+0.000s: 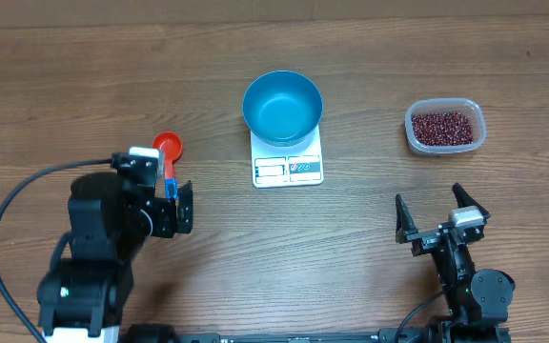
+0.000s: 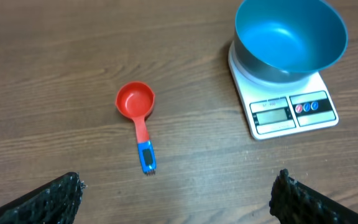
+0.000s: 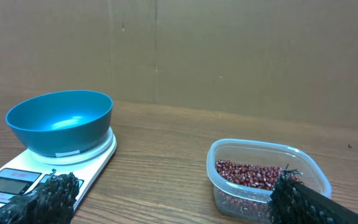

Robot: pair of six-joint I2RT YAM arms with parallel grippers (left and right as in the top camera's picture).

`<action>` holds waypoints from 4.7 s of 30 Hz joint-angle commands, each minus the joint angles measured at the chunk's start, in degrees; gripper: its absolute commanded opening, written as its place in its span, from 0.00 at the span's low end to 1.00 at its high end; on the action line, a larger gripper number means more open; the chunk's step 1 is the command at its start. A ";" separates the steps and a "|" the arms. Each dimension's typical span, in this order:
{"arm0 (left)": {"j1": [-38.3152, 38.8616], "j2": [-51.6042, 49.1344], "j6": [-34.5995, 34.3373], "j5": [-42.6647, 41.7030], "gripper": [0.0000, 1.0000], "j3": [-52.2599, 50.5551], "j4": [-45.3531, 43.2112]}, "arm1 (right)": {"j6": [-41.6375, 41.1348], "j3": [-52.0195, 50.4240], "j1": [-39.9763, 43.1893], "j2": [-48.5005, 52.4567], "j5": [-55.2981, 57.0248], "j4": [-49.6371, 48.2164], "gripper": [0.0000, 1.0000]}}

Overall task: Scoop item into bowl and weigh 150g on scale
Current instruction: 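Move the left gripper forward over the red scoop, then lower the left gripper onto the red scoop's rim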

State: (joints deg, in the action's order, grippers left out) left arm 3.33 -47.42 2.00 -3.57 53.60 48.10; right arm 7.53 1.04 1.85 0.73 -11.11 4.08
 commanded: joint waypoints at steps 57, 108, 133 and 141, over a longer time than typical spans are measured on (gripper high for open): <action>-0.39 -40.68 2.03 -4.94 0.99 47.95 27.10 | 0.04 -0.57 -0.20 -0.57 0.59 -0.17 1.00; -3.69 -48.89 4.24 1.05 1.00 45.31 27.65 | 0.04 -0.57 -0.28 -0.57 0.59 -0.17 1.00; -4.98 -48.94 0.52 4.02 0.99 31.50 14.21 | 0.04 -0.57 -0.28 -0.57 0.57 -0.20 1.00; -7.82 -53.81 0.09 3.28 0.99 31.50 13.35 | 0.04 -0.57 -0.28 -0.57 0.59 -0.17 1.00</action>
State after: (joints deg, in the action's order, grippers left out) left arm -3.79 -97.78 3.27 -0.54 85.43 61.67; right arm 7.51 1.04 1.83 0.73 -11.11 4.10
